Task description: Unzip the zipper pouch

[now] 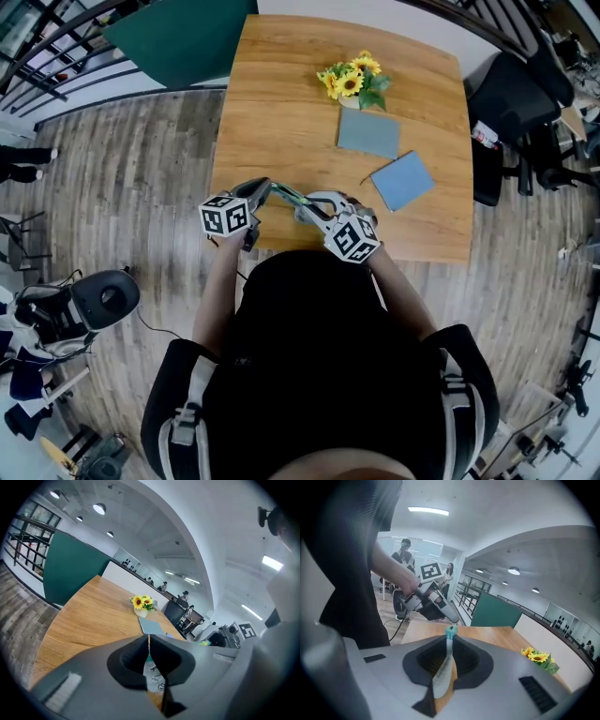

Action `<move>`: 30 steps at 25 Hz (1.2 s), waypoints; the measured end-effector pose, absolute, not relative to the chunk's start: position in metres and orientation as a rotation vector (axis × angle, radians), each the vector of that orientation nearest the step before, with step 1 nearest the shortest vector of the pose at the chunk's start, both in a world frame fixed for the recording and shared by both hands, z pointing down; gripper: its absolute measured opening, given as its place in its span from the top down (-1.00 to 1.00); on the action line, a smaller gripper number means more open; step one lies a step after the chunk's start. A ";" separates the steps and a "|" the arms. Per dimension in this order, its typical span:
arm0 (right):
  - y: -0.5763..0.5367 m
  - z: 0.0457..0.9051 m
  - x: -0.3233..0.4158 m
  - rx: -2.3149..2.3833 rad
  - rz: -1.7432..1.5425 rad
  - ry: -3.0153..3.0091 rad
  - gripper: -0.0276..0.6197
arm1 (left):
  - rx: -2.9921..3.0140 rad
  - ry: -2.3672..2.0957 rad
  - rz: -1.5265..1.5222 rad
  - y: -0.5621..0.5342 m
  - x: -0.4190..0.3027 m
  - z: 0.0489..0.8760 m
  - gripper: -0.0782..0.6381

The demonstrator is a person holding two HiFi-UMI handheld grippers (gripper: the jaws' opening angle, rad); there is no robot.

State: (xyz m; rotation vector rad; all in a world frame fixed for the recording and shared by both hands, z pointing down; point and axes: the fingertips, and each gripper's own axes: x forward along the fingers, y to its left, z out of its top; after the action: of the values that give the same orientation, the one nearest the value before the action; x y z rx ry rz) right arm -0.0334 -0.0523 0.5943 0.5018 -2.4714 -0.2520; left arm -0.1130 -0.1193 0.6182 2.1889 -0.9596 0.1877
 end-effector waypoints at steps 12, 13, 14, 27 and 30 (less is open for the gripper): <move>-0.048 0.594 -0.028 0.519 -0.240 -2.470 0.79 | 2.168 -0.987 0.182 -0.120 -0.126 0.623 0.75; -0.048 0.594 -0.028 0.520 -0.240 -2.470 0.79 | 2.166 -0.992 0.183 -0.120 -0.127 0.624 0.76; -0.048 0.594 -0.028 0.522 -0.240 -2.471 0.79 | 2.162 -0.996 0.183 -0.120 -0.129 0.624 0.76; -0.043 0.591 -0.026 0.529 -0.236 -2.473 0.79 | 2.121 -1.046 0.172 -0.121 -0.149 0.634 0.76; -0.043 0.591 -0.025 0.531 -0.239 -2.474 0.79 | 2.114 -1.051 0.167 -0.122 -0.152 0.636 0.75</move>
State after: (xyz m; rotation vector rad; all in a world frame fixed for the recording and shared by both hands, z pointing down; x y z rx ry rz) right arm -0.0250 -0.0433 0.5906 0.5305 -2.4740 -0.2393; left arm -0.1521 -0.1221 0.6357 2.1136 -1.0514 0.1667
